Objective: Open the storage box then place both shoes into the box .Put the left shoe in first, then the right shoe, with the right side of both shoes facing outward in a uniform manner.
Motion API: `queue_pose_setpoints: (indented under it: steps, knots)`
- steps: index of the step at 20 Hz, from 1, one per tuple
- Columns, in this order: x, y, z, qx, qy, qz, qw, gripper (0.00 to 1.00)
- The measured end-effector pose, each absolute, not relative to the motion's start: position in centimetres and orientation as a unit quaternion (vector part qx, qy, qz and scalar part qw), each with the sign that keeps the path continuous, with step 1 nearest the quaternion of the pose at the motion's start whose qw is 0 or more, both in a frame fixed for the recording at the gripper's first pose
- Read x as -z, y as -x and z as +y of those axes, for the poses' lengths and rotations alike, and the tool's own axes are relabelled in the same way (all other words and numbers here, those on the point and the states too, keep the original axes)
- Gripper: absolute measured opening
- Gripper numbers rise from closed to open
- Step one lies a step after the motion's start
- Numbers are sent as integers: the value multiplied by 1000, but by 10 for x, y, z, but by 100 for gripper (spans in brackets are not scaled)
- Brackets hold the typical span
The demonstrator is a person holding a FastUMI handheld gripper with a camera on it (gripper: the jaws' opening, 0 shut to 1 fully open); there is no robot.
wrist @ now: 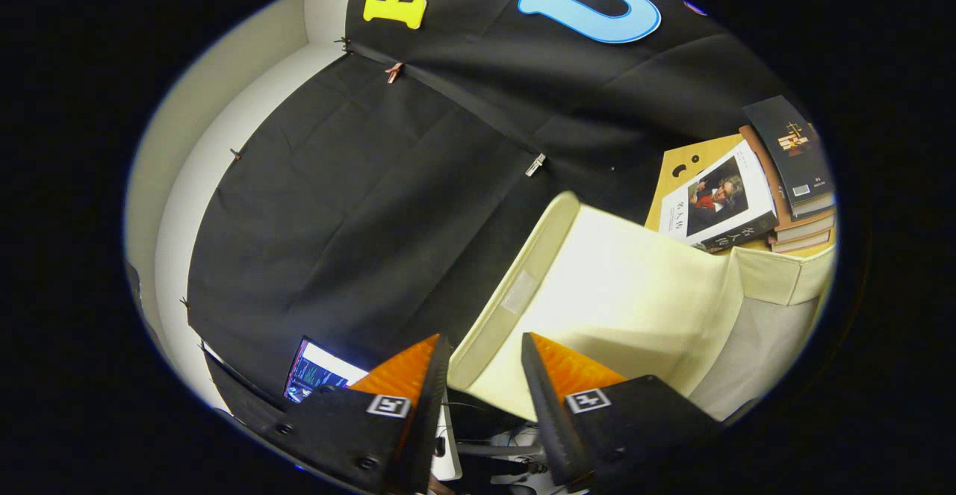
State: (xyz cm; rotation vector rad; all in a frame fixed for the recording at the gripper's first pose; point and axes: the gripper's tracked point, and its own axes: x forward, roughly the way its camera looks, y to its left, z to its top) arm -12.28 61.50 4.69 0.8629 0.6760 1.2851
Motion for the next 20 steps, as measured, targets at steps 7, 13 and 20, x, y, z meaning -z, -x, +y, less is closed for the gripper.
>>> queue_pose_setpoints:
  steps: [7,13,20]
  knots:
    - [-39,104,583,-543,-351,268,714,95]
    - [-8,86,504,-475,-279,236,800,96]
    - [39,74,380,-384,-213,237,867,96]
